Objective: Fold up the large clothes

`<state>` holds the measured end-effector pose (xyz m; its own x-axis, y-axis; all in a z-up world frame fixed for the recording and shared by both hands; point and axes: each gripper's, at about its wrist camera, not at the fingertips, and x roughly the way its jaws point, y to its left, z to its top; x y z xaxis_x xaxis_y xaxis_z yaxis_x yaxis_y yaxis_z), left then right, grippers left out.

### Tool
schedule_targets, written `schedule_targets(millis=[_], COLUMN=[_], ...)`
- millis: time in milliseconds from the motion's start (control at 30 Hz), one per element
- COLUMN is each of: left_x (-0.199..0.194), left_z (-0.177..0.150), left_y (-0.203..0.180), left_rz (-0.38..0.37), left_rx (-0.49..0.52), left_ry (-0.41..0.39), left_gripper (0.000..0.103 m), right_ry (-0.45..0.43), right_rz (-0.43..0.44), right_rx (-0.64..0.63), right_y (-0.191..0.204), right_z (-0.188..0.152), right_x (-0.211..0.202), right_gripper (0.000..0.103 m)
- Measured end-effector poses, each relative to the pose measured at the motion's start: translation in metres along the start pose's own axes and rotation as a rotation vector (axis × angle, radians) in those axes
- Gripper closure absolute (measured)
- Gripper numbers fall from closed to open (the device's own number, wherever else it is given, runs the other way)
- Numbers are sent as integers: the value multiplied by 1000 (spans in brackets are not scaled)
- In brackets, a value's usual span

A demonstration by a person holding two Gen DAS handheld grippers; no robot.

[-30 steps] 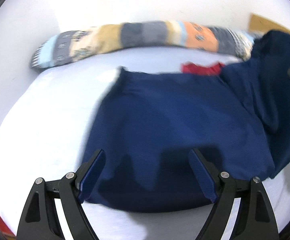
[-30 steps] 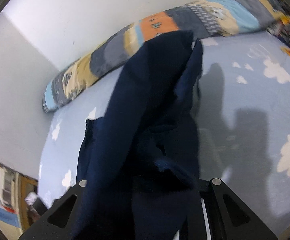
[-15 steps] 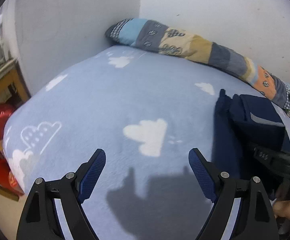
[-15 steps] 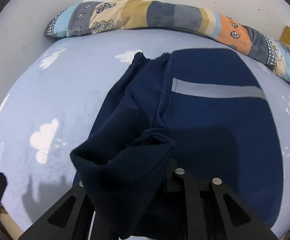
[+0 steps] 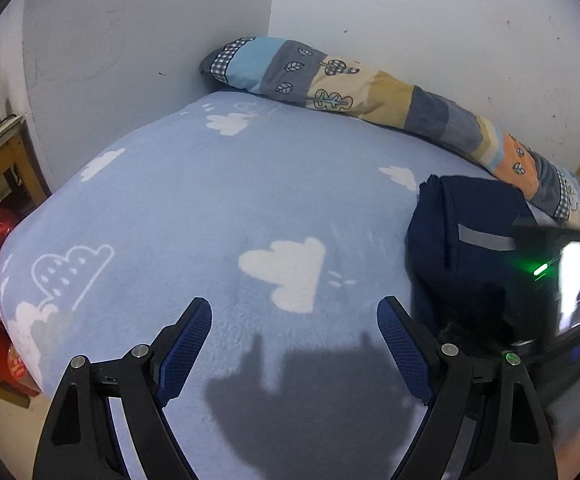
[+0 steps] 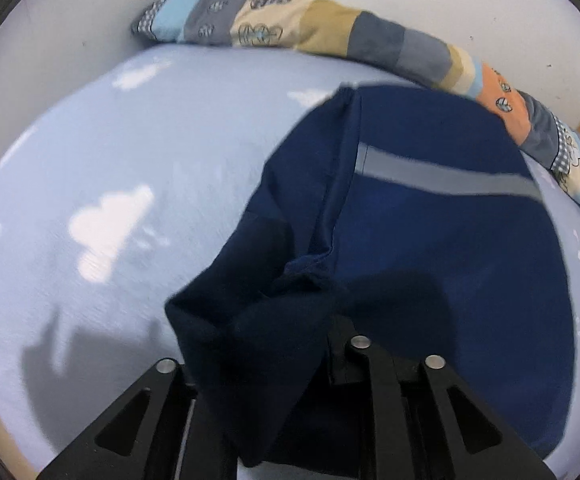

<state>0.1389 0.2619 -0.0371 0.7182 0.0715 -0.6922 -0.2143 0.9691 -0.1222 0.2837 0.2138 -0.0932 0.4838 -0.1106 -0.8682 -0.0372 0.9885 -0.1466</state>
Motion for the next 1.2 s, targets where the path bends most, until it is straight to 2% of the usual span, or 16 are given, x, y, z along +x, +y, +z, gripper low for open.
schedule_targets(millis=[33, 100, 133, 167, 233, 300, 367, 467, 600, 667, 800, 900, 1000, 1100, 1167, 1200], left_x=[0, 1, 1, 2, 1, -1, -6, -11, -12, -12, -18, -14, -1, 20, 38, 49], left_z=[0, 1, 2, 3, 5, 5, 4, 1, -4, -6, -9, -10, -12, -13, -13, -14], left_y=[1, 2, 3, 2, 2, -1, -4, -7, -23, -33, -68, -90, -107, -119, -124, -126], left_rz=[0, 0, 2, 4, 1, -1, -8, -36, -95, -119, -133, -158, -190, -175, -163, -152], left_rx=[-1, -3, -7, -12, -21, -23, -21, -13, 26, 56, 184, 219, 215, 232, 234, 238], left_ry=[3, 9, 10, 11, 11, 5, -10, -22, -3, 6, -38, -43, -4, 44, 100, 139], left_gripper=[17, 17, 17, 17, 17, 17, 17, 17, 17, 17, 17, 17, 17, 17, 17, 17], right_ry=[-8, -8, 1, 10, 14, -10, -54, -127, -146, -138, -100, -77, -121, -50, 3, 25], right_rz=[4, 41, 66, 93, 105, 198, 291, 349, 265, 190, 199, 234, 225, 175, 126, 132], right_rx=[-4, -15, -25, -46, -98, -105, -83, -6, 143, 186, 259, 223, 125, 62, -12, -19], right_y=[1, 1, 2, 3, 5, 2, -14, -50, -123, -155, -192, -184, -168, -157, -149, -149], right_z=[-1, -1, 1, 1, -2, -8, -14, -18, -20, -25, -40, -46, -41, -46, -58, -65], right_x=[-1, -4, -4, -9, -22, -45, -75, -110, -134, -135, -119, -109, -105, -72, -40, -24], right_gripper=[78, 63, 51, 47, 47, 47, 47, 47, 50, 75, 82, 83, 83, 84, 83, 83])
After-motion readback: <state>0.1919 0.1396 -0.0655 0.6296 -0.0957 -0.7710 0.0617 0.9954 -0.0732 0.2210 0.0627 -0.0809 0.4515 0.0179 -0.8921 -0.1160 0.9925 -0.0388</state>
